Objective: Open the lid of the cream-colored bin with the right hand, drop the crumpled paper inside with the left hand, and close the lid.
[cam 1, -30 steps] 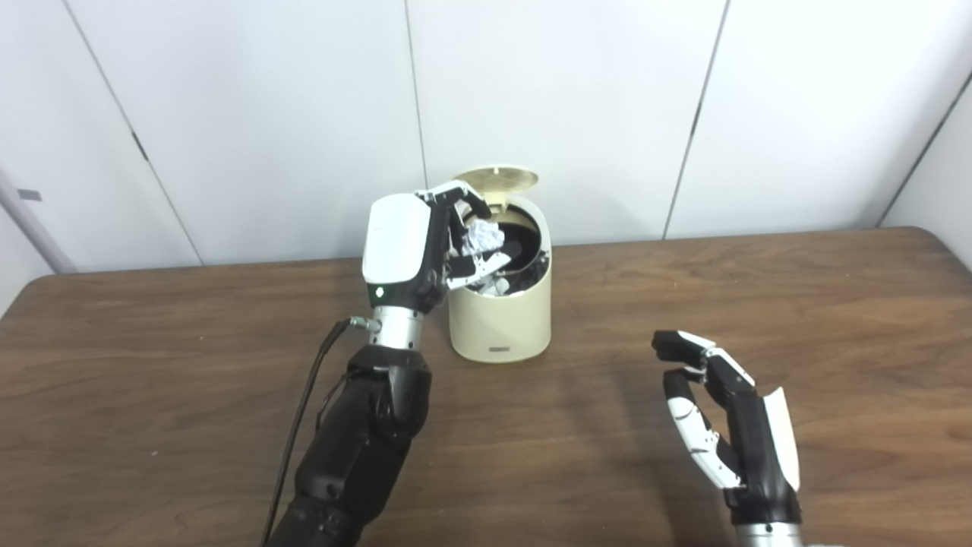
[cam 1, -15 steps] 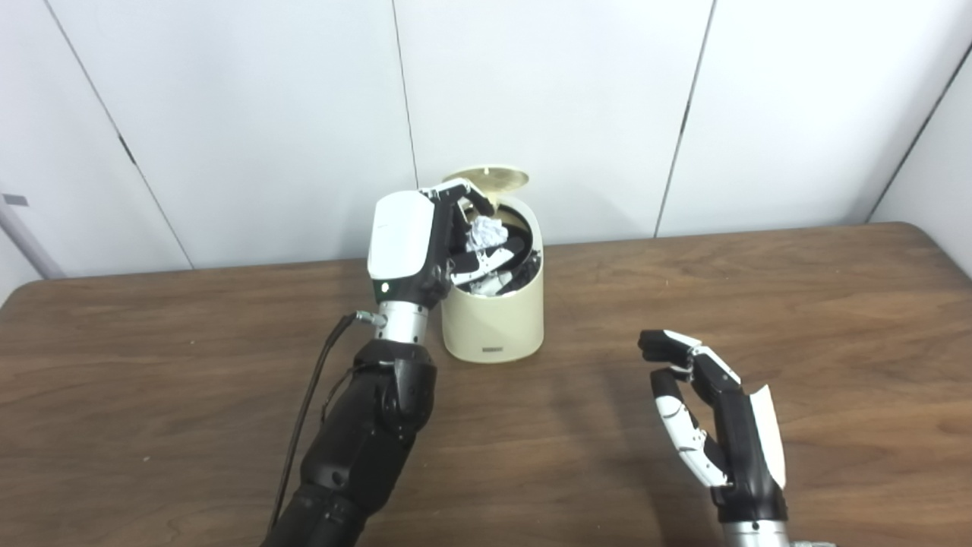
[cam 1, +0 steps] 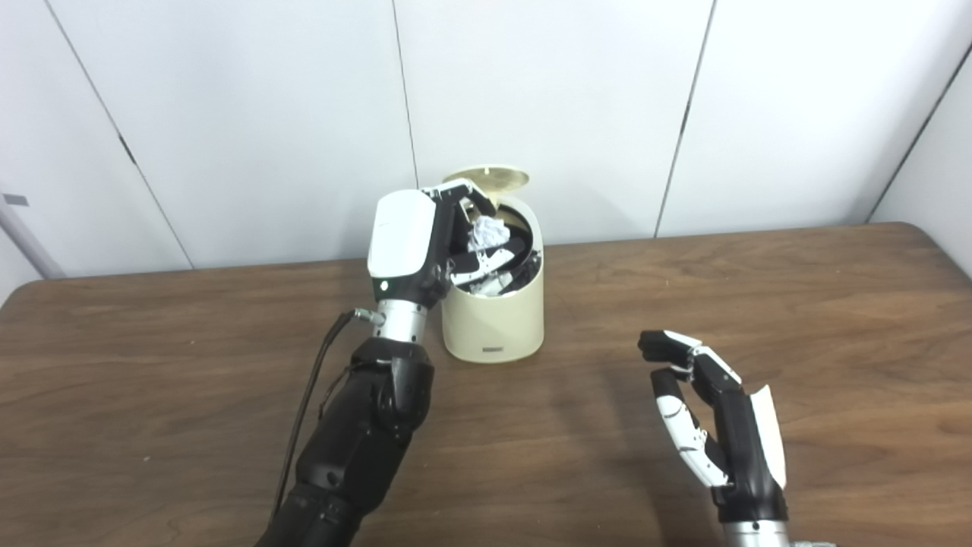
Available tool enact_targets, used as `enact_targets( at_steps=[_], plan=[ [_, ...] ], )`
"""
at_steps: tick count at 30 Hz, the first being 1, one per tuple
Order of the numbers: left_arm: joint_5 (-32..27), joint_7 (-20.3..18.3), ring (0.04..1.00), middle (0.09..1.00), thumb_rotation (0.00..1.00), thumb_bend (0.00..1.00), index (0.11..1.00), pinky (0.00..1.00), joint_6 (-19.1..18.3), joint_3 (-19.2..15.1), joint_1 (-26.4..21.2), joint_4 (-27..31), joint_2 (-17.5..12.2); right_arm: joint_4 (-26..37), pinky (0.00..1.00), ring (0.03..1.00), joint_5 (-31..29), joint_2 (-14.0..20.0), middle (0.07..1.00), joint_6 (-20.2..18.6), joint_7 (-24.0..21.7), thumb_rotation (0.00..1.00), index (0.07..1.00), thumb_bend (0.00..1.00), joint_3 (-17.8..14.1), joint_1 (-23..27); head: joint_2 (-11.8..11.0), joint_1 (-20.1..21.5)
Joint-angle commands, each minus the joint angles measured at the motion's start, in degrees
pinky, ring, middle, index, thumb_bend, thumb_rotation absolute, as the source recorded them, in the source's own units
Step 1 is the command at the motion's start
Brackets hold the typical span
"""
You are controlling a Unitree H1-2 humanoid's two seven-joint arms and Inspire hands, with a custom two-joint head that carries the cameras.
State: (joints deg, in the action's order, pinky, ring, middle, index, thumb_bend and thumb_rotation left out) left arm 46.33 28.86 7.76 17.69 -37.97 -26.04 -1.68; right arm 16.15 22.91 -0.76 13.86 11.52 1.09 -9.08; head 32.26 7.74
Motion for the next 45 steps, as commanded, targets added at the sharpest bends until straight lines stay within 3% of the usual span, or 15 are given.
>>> enact_targets(
  at_steps=[1, 13, 14, 16, 20, 34, 37, 40, 42, 43, 45],
  plan=[
    [-0.11, 0.31, 0.312, 0.373, 0.08, 0.52, 0.479, 0.24, 0.21, 0.11, -2.33, 2.02, 0.07, 2.69, 0.58, 0.691, -0.20, -0.52, 0.699, 1.33, 0.30, 0.74, 0.691, 0.14, 0.07, -0.80, 0.02, 0.00],
    [0.17, 0.12, 0.332, 0.406, 0.08, 0.52, 0.482, 0.27, 0.72, 0.39, -1.90, 2.73, -0.70, 2.73, 0.59, 0.697, 0.03, -0.39, 0.705, 1.32, 0.16, 0.76, 0.697, 0.15, 0.11, -0.84, -0.04, 0.03],
    [0.23, 0.47, 0.338, 0.413, 0.16, 0.75, 0.476, 0.28, 1.09, 0.48, -1.92, 2.58, -0.75, 2.73, 0.59, 0.698, -0.04, -0.40, 0.705, 1.33, 0.15, 0.76, 0.696, 0.15, 0.11, -0.84, -0.04, 0.03],
    [0.41, 0.94, 0.347, 0.423, 0.22, 0.95, 0.475, 0.28, 1.42, 0.64, -1.98, 2.35, -0.84, 2.76, 0.59, 0.699, -0.12, -0.42, 0.706, 1.26, 0.11, 0.76, 0.698, 0.15, 0.13, -0.83, 0.12, -0.10],
    [0.59, 0.95, 0.371, 0.445, 0.22, 1.00, 0.493, 0.31, 1.14, 0.87, -2.04, 2.08, -0.91, 2.71, 0.59, 0.700, 0.18, -0.34, 0.708, 1.31, 0.18, 0.76, 0.700, 0.15, 0.09, -0.76, 0.02, -0.07],
    [2.12, 1.14, 0.490, 0.544, 0.28, 1.00, 0.570, 0.41, -0.39, 1.59, -1.77, 2.18, -1.19, 3.11, 0.59, 0.697, -0.32, -0.58, 0.705, 0.57, -0.15, 0.77, 0.698, 0.15, 0.15, -0.79, 0.02, -0.21],
    [2.16, 1.75, 0.481, 0.537, 0.27, 1.00, 0.567, 0.41, 0.05, 1.56, -1.67, 1.97, -1.24, 2.99, 0.60, 0.701, -0.49, -0.50, 0.708, 0.86, -0.15, 0.76, 0.699, 0.15, 0.16, -0.75, 0.04, -0.30],
    [1.85, 3.92, 0.382, 0.441, 0.20, 0.99, 0.480, 0.33, 2.15, 1.29, -1.35, 2.00, -1.28, 2.93, 0.59, 0.699, -0.64, -0.43, 0.707, 0.77, -0.23, 0.76, 0.698, 0.16, 0.12, -0.64, 0.10, -0.51],
    [1.62, 5.08, 0.326, 0.388, 0.16, 0.96, 0.429, 0.28, 3.64, 1.25, -1.18, 2.02, -1.46, 2.87, 0.60, 0.700, -0.74, -0.33, 0.708, 0.60, -0.34, 0.77, 0.699, 0.16, 0.08, -0.53, 0.06, -0.79],
    [1.47, 5.56, 0.287, 0.376, 0.09, 0.70, 0.461, 0.24, 4.44, 1.20, -0.98, 2.15, -1.62, 2.83, 0.59, 0.699, -0.58, -0.27, 0.707, 0.55, -0.33, 0.78, 0.699, 0.16, 0.04, -0.47, 0.06, -0.79],
    [1.23, 5.98, 0.261, 0.423, 0.03, 0.58, 0.489, 0.21, 5.53, 1.05, -0.61, 2.37, -1.88, 2.69, 0.59, 0.697, -0.43, -0.17, 0.705, 0.49, -0.34, 0.79, 0.698, 0.15, -0.03, -0.31, -0.03, -0.79]
  ],
)
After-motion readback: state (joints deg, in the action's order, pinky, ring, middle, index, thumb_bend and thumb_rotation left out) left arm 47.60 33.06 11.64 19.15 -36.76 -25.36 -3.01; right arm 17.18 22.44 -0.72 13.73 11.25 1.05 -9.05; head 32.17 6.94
